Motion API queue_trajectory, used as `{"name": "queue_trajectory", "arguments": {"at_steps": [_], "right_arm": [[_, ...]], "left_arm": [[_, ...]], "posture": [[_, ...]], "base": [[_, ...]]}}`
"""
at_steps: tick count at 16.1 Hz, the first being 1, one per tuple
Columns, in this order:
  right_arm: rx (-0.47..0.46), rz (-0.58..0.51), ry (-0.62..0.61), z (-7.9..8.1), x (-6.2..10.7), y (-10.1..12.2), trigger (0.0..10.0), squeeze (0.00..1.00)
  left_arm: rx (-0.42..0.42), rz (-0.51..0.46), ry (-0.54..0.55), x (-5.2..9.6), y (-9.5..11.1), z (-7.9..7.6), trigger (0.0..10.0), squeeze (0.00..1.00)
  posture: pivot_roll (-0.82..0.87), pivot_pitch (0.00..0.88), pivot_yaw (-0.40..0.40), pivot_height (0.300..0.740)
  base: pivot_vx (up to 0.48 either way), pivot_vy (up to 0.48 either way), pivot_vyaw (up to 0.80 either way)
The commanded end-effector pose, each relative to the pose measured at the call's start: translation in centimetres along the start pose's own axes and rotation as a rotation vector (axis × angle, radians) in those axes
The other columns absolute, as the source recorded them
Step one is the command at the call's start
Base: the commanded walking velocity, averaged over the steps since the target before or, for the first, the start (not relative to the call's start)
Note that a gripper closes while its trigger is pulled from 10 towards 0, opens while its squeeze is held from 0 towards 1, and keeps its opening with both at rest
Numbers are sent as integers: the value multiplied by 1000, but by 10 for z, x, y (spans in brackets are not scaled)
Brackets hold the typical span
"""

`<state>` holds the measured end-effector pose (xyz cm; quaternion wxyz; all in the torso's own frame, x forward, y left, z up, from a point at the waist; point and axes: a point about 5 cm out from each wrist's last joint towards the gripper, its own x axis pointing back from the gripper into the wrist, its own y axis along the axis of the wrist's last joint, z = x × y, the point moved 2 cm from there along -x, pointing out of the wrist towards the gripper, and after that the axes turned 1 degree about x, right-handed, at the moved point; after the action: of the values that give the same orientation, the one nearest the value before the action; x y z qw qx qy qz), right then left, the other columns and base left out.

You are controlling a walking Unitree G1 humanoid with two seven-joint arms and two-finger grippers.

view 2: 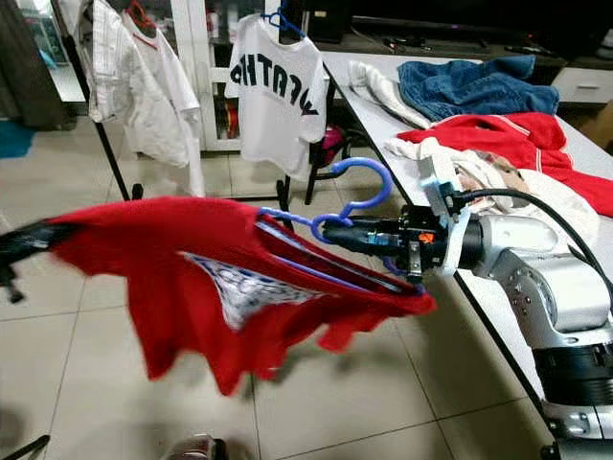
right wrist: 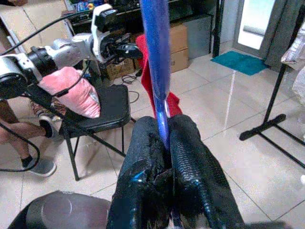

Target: Hang hanger

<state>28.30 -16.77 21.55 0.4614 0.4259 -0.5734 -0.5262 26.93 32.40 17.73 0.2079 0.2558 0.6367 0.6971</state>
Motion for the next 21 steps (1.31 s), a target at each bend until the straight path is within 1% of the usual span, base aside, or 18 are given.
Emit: {"name": "queue_trajectory", "arguments": {"at_steps": [1, 2, 3, 5, 6, 7, 8, 9, 10, 12, 13, 14, 15, 16, 17, 18, 20, 21], "right_arm": [[50, -20, -33, -5, 7, 12, 10000, 0], [50, -20, -33, -5, 7, 12, 10000, 0], [49, -23, -41, -6, 8, 12, 10000, 0], [49, -25, -48, -8, 9, 11, 10000, 0], [49, -25, -48, -8, 10, 11, 10000, 0], [51, -24, -42, -7, 8, 11, 10000, 0], [57, -16, -29, -5, 4, 11, 10000, 0], [58, -11, -26, -5, 2, 11, 10000, 0], [69, 7, -30, -5, -7, 10, 10000, 0], [68, 29, -28, -4, -11, 6, 10000, 0], [66, 68, -63, -9, -13, 2, 10000, 0], [74, 165, -218, -27, -15, -9, 10000, 0], [77, 187, -251, -31, -16, -13, 10000, 0], [94, 227, -250, -30, -20, -17, 10000, 0], [110, 274, -248, -28, -29, -21, 10000, 0], [136, 320, -229, -24, -41, -26, 10000, 0], [171, 343, -189, -17, -54, -23, 10000, 0], [186, 349, -169, -13, -57, -21, 10000, 0]], "left_arm": [[-19, -12, 67, 10, 4, 8, 0, 0], [-19, -12, 67, 10, 4, 8, 0, 0], [-14, -1, 124, 17, -1, 14, 0, 0], [-5, 17, 181, 24, -10, 17, 0, 0], [-13, 30, 179, 21, -14, 14, 0, 0], [-32, 34, 125, 7, -15, 5, 0, 0], [-64, 33, 58, -14, -12, -6, 10000, 0], [-74, 24, 41, -22, -9, -9, 10000, 0], [-103, -53, -13, -54, 7, -22, 10000, 1000], [-131, -47, -40, -63, 9, -28, 10000, 1000], [-114, -41, -65, -65, 9, -30, 10000, 1000], [-97, 10, -94, -59, 3, -30, 10000, 1000], [-107, 2, -92, -59, 6, -29, 10000, 1000], [-113, -55, -139, -69, 23, -36, 10000, 1000], [-120, -109, -243, -84, 44, -51, 10000, 1000], [-122, -131, -408, -98, 62, -72, 10000, 1000], [-209, -21, -636, -119, 67, -96, 10000, 1000], [-232, 8, -692, -124, 68, -100, 10000, 910]], "posture": [[33, 0, -58, 740], [33, 0, -58, 740], [34, 0, -59, 740], [33, 0, -61, 740], [34, 0, -62, 740], [31, 0, -63, 740], [28, 0, -64, 740], [26, 0, -63, 740], [21, 0, -65, 740], [18, 0, -62, 740], [18, 0, -62, 740], [16, 0, -55, 740], [16, 0, -59, 740], [21, 0, -66, 740], [24, 0, -72, 740], [29, 0, -73, 740], [27, 0, -57, 740], [27, 0, -49, 740]], "base": [[0, 0, 0], [0, 0, 0], [0, 0, 0], [0, 0, 0], [0, 0, 0], [0, 0, 0], [0, 0, 0], [0, 0, 0], [0, 0, 0], [0, 0, 0], [0, 0, 0], [0, 0, 0], [0, 0, 0], [0, 0, 0], [0, 0, 0], [0, 0, 0], [0, 0, 0], [0, 0, 0]]}}
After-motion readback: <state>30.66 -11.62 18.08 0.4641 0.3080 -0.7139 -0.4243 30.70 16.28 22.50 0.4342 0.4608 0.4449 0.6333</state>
